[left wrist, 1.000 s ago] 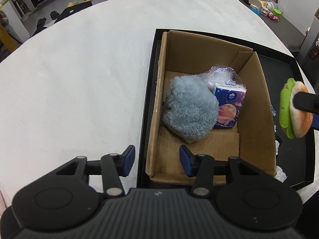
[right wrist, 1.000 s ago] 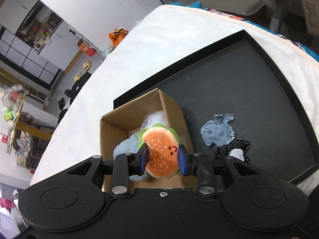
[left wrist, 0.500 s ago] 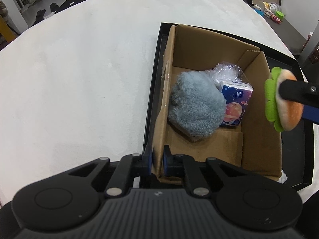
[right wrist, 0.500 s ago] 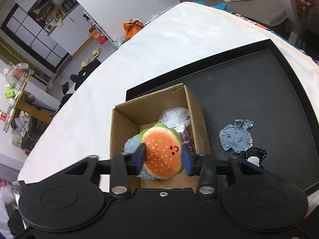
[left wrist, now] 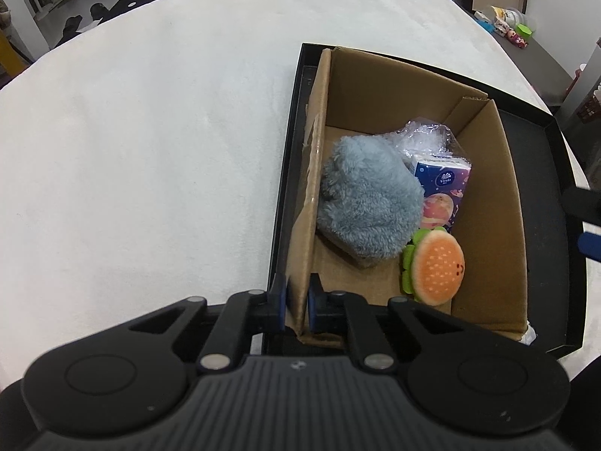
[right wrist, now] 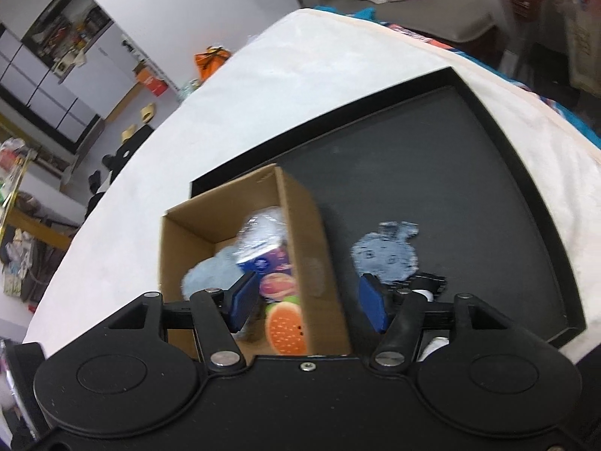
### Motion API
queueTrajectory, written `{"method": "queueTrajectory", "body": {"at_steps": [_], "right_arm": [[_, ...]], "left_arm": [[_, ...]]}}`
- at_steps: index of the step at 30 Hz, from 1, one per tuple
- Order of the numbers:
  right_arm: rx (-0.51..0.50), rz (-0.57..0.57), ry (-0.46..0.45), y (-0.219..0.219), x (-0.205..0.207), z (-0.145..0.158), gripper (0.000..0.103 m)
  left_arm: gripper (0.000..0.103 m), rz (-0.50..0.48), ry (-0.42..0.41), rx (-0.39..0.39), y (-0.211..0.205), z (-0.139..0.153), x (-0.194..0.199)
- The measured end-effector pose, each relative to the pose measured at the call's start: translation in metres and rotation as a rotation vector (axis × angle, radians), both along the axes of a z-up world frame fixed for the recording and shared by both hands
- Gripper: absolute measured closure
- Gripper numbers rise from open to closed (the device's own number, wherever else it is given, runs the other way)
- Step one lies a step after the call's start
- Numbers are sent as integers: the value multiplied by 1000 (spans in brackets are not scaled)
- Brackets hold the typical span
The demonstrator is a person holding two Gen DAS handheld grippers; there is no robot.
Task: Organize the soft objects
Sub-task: 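Carry the burger plush into the box and open the right gripper, then lower the right gripper onto the crumpled white tissue and close it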
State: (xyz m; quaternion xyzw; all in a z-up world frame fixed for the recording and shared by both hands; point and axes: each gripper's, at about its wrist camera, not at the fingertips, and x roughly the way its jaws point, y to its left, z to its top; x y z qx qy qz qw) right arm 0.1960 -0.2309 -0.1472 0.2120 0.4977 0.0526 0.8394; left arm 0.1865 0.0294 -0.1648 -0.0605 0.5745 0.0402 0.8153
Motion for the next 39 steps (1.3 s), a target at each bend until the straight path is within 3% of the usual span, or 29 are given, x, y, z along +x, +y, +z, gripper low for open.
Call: {"method": "queueTrajectory", "body": {"at_steps": [13, 23, 26, 30, 33, 35, 39], "right_arm": [[-7, -100, 169, -40, -1, -38, 39], [-38, -159, 271, -53, -4, -61, 26], [-60, -177, 302, -52, -5, -67, 15], [-64, -175, 346, -49, -4, -79, 15], [-76, -173, 374, -46, -3, -87, 15], [-86, -169, 383, -44, -3, -92, 15], [-95, -174, 407, -44, -2, -103, 17]], "left_arm": [[93, -4, -2, 13, -1, 2, -1], [91, -19, -11, 46, -6, 5, -1], [89, -27, -7, 55, -10, 6, 0], [87, -39, -2, 69, -14, 7, 1], [81, -43, 3, 79, -16, 7, 2], [69, -44, 5, 78, -17, 7, 3], [55, -50, 7, 88, -21, 7, 3]]}}
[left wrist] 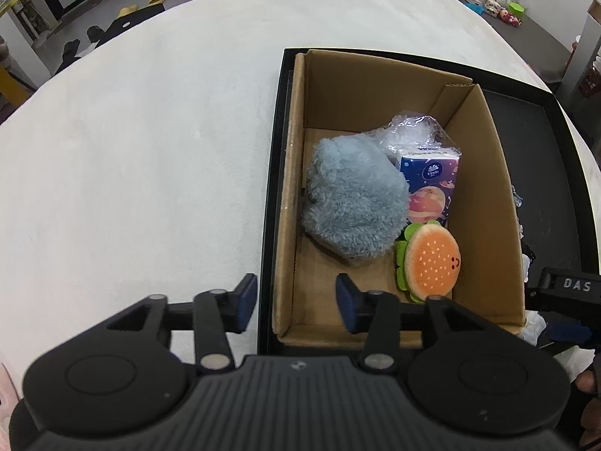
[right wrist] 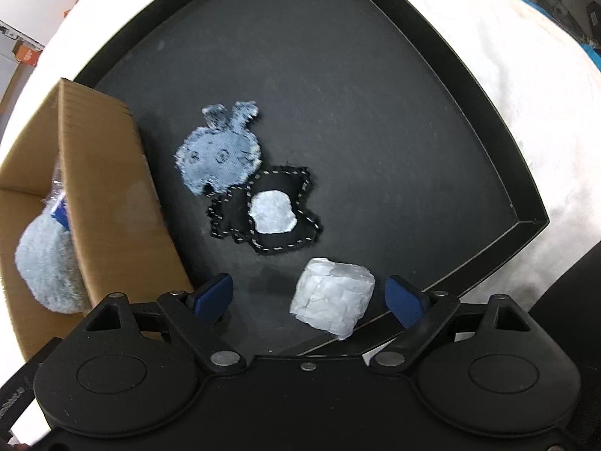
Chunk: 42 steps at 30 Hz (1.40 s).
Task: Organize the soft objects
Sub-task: 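Lower the right gripper onto the crumpled white tissue and close it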
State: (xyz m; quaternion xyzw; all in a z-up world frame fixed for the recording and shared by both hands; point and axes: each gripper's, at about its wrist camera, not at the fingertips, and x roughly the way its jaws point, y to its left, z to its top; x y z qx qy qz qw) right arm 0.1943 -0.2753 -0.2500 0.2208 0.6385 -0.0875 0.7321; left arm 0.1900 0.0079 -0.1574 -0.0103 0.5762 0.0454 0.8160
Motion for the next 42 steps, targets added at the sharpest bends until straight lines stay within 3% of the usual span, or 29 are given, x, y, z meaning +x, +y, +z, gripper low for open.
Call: {"method": "queueTrajectory", "body": {"at_steps": [7, 9, 14, 22, 30, 42], "right_arm": [[11, 2, 49, -3, -2, -22, 33], [-3, 4, 37, -4, -4, -24, 34], [-33, -21, -16, -14, -8, -21, 56], [13, -73, -77, -42, -9, -20, 59], [23, -62, -178, -39, -19, 0, 59], [25, -54, -299, -39, -14, 38, 59]], "left_arm": [[47, -14, 4, 29, -10, 1, 3], [47, -16, 7, 39, -13, 0, 4], [47, -29, 21, 64, -22, -3, 5], [40, -57, 43, 123, -38, -6, 8], [38, -80, 61, 178, -47, -9, 8], [38, -67, 56, 163, -44, -6, 9]]}}
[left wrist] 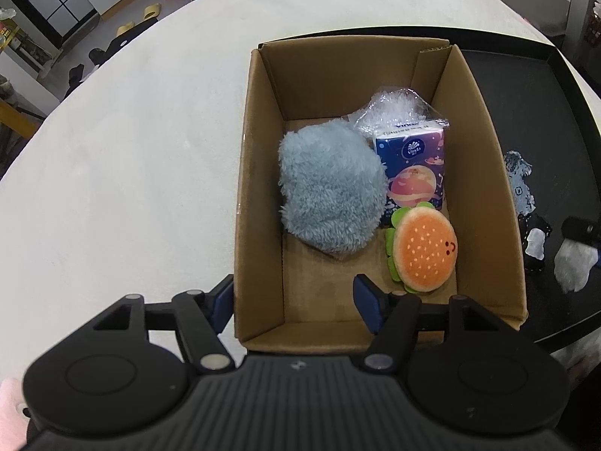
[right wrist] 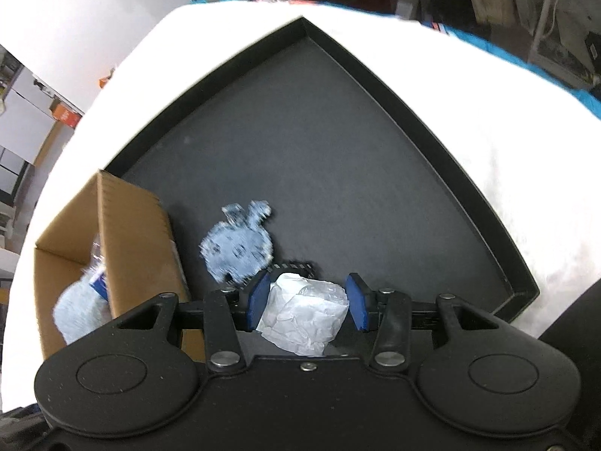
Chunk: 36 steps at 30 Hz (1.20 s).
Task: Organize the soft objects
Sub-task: 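Lower the right gripper onto the crumpled white tissue and close it, then carry the white tissue into the box and release it with the right gripper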
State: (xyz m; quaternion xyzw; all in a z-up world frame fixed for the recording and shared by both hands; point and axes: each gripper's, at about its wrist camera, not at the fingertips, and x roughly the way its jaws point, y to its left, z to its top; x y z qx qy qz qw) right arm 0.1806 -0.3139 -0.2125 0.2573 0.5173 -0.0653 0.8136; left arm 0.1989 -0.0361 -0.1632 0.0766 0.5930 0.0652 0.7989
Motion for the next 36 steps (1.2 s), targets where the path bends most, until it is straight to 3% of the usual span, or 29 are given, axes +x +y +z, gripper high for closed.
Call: {"method": "queueTrajectory", "body": {"at_steps": [9, 25, 36], "right_arm": [[61, 57, -140, 8, 3, 26, 59], [134, 188, -254, 49, 13, 65, 59], [166, 283, -231, 83, 16, 72, 59]], "left_arm": [[38, 19, -12, -31, 11, 3, -2], [43, 78, -40, -111, 40, 5, -7], [76, 86, -41, -187, 52, 2, -8]]}}
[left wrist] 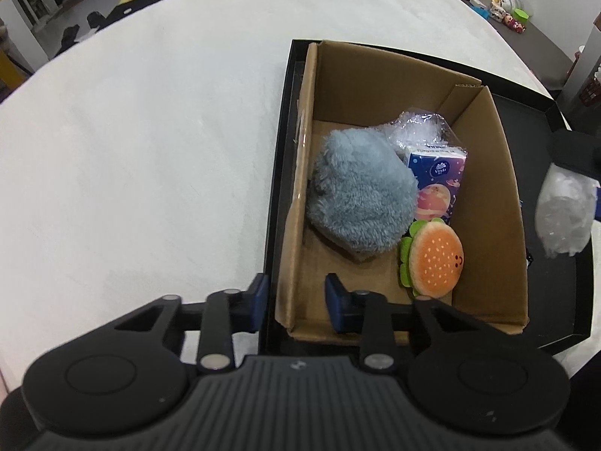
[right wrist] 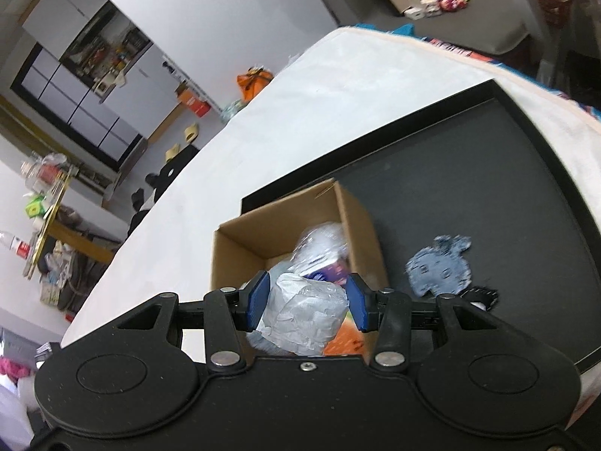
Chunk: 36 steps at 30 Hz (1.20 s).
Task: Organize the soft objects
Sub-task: 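Carry the white tissue into the box and release it with the right gripper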
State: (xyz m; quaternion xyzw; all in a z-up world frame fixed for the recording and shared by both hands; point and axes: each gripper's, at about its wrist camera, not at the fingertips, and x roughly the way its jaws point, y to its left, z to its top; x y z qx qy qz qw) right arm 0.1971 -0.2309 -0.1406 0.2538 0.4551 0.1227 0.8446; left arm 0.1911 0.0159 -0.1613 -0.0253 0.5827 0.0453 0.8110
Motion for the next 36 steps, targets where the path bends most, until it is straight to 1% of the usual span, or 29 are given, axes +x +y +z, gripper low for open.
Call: {"method": "queueTrajectory", "body": {"at_steps": [3, 7, 8, 9, 11, 13, 14, 19, 25, 31, 33, 36], "right_arm": [[11, 24, 25, 10, 1, -2, 59], [31, 51, 53, 23, 0, -3, 58], [38, 60, 63, 26, 0, -3, 56], [52, 69, 78, 28, 0, -4, 56], [86, 89, 116, 32, 1, -7, 44], [93, 101, 124, 34, 0, -7, 42], [78, 101, 128, 34, -1, -7, 41], [52, 100, 135, 25, -2, -5, 41], [14, 82, 134, 0, -2, -3, 40], [-37, 104, 123, -20, 0, -2, 40], [-59, 113, 125, -26, 0, -4, 40], [-87, 122, 127, -35, 3, -10, 40]], "left_arm": [[85, 3, 8, -24, 3, -3, 0], [91, 5, 5, -26, 7, -4, -2], [92, 7, 5, -26, 8, -4, -2], [93, 7, 6, -27, 9, -4, -2], [93, 11, 8, -35, 12, -3, -2], [93, 11, 9, -43, 14, -3, -1], [93, 10, 10, -44, 14, -3, -1], [92, 4, 8, -46, 15, -2, -2], [92, -1, 12, -51, 17, -2, -1], [92, -10, 13, -29, 11, -2, -1], [88, -14, 9, -18, 8, -1, 0], [88, -16, 8, -8, 4, 0, 0]]}}
